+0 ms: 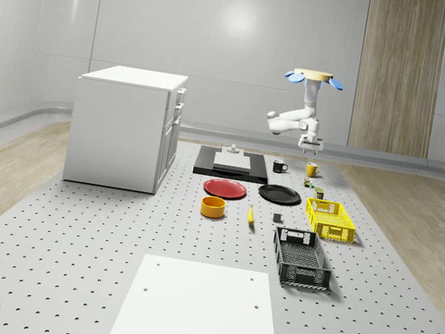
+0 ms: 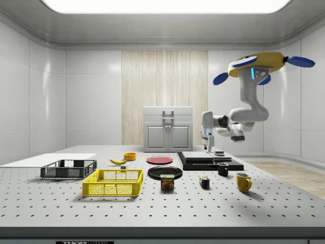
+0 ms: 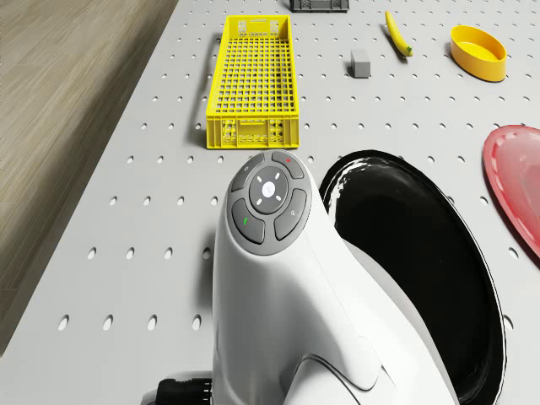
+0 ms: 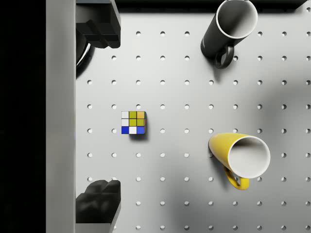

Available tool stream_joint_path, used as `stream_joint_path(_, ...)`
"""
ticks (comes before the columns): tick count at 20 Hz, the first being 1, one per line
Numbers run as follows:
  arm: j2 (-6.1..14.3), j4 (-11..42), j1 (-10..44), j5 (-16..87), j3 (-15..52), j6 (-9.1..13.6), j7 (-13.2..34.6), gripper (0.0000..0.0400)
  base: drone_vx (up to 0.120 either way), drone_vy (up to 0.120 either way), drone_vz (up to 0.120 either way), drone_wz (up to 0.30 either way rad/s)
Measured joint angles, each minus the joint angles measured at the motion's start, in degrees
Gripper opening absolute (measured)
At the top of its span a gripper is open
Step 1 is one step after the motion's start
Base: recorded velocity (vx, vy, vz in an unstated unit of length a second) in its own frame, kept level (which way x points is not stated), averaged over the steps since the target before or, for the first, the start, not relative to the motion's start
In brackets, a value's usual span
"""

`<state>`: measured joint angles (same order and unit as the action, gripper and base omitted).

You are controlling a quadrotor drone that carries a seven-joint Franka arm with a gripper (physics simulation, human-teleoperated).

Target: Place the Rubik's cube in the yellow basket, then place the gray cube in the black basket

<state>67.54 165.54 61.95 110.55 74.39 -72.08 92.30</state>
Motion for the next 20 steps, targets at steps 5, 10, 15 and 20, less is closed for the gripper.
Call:
stream_joint_path(5,1.4,-0.1,0.5,-0.7,0.4,-1.2,0.4,0.04,0.0,0.04,-0.12,0.0)
stream_joint_path(10,2.7,-0.2,0.9,-1.4,0.8,-2.5,0.8,0.04,0.0,0.0,-0.12,0.0)
stream_joint_path(15,3.9,-0.3,1.2,-2.0,1.1,-3.6,1.2,0.04,0.0,0.0,-0.12,0.0)
stream_joint_path(20,5.1,-0.3,1.6,-2.6,1.4,-4.7,1.5,0.04,0.0,0.0,-0.12,0.0)
